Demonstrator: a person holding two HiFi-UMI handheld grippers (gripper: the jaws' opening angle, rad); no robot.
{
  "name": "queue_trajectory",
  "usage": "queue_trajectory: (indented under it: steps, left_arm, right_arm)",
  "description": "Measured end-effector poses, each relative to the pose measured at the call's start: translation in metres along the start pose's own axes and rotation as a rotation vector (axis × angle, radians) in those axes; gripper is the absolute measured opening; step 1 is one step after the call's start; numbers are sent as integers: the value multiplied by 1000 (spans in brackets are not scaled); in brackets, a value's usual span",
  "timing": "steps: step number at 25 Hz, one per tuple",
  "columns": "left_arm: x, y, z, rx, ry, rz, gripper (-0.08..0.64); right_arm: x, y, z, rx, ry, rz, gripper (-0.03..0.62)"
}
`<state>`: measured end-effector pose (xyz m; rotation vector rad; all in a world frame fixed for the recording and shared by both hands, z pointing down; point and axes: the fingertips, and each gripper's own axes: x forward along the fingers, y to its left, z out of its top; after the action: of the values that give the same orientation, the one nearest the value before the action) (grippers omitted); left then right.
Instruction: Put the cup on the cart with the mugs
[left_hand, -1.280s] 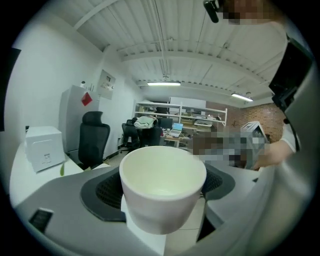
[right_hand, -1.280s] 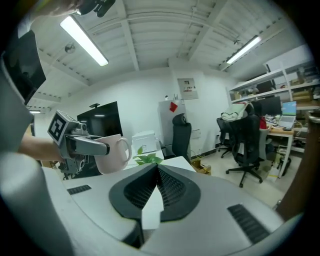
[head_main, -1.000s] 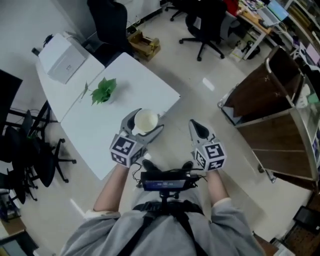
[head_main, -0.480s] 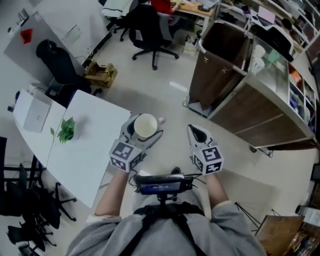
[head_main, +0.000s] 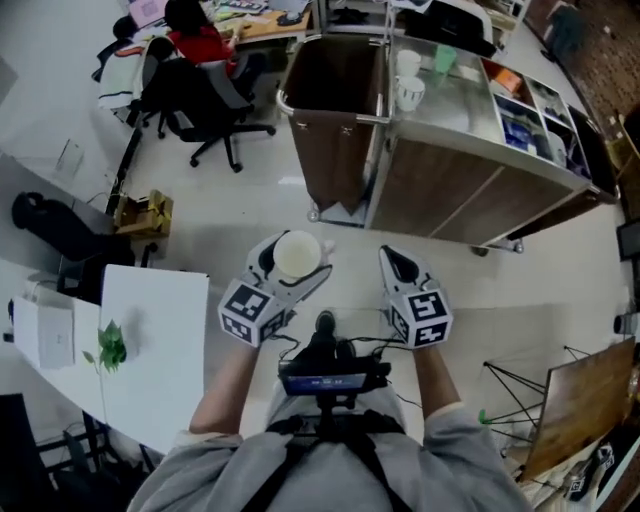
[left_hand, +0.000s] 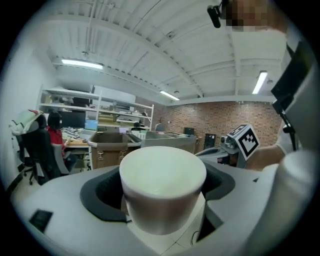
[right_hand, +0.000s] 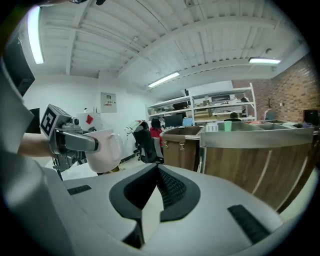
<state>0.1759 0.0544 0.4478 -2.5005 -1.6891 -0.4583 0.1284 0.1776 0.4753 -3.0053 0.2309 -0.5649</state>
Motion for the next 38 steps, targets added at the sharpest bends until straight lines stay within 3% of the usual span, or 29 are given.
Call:
queue_trajectory:
  steps: [7,16,24,31,38]
  left_arm:
    - [74,-10,29,48,11,-192,439]
    - [135,1,60,110,33,-372,439]
    - [182,-19,92,123,12,-505,439]
    - [220,-42,120,140,13,-570,439]
    - [274,-58,148,117,11,-561,439]
  right_arm:
    - [-3,-55,6,60,-4,-155,6]
    - [8,-99,36,80,-34,-309,6]
    - [-3,-137,59,88,-41,-403,6]
    - [-16,-181,75,98,-54,-447,6]
    - [-11,-236,89,101,-73,-386,6]
